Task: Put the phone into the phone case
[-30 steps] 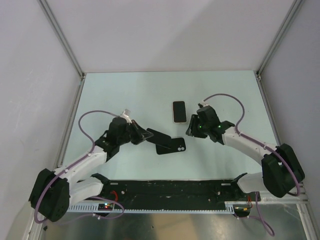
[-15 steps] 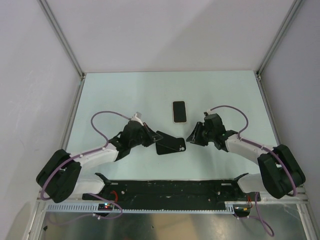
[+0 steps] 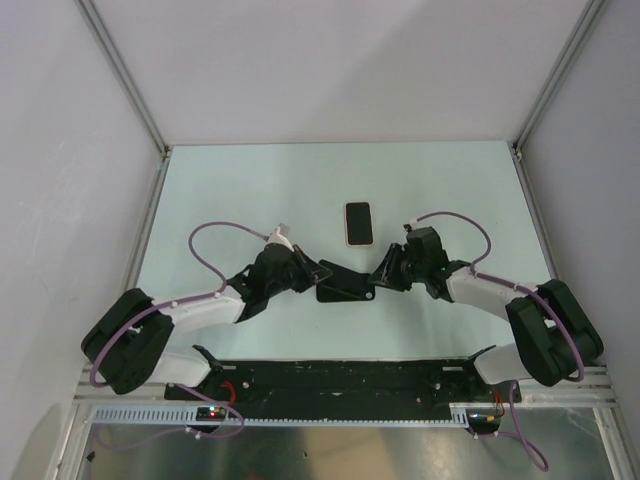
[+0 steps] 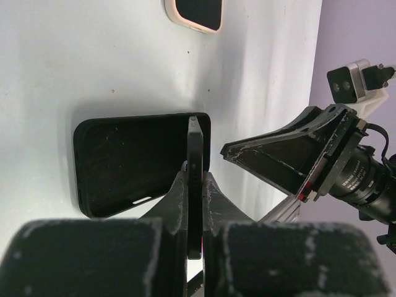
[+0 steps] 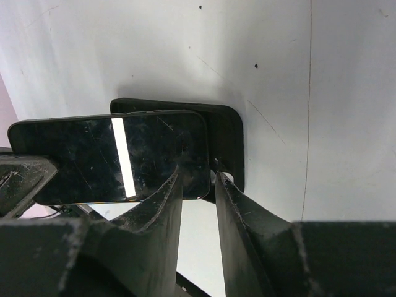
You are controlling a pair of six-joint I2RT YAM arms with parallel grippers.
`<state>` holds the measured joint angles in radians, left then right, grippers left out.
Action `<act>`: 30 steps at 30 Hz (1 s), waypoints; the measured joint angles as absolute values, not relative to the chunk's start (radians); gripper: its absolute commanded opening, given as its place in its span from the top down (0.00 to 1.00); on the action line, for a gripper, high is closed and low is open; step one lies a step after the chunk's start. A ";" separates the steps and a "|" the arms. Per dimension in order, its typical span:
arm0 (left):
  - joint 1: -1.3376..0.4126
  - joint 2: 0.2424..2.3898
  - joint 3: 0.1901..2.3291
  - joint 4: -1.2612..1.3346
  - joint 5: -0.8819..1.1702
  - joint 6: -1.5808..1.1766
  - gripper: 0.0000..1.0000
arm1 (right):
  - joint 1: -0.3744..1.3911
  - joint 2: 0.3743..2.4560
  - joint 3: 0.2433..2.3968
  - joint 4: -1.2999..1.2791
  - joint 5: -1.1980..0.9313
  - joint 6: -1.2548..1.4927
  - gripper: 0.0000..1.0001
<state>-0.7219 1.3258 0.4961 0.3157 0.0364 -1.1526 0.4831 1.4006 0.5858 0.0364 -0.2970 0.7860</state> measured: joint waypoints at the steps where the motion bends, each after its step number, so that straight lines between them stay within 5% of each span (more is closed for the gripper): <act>1: -0.726 1.330 0.496 0.323 0.032 -1.153 1.00 | 0.483 1.402 0.585 0.036 -0.297 0.786 0.68; 15: -0.746 1.360 0.491 0.381 0.025 -1.152 1.00 | 0.487 1.342 0.544 0.015 -0.231 0.784 0.47; 23: -0.746 1.361 0.491 0.383 0.027 -1.151 1.00 | 0.487 1.368 0.538 0.046 -0.210 0.793 0.23; 30: -0.746 1.372 0.491 0.396 0.037 -1.139 1.00 | 0.494 1.426 0.538 0.140 -0.231 0.834 0.19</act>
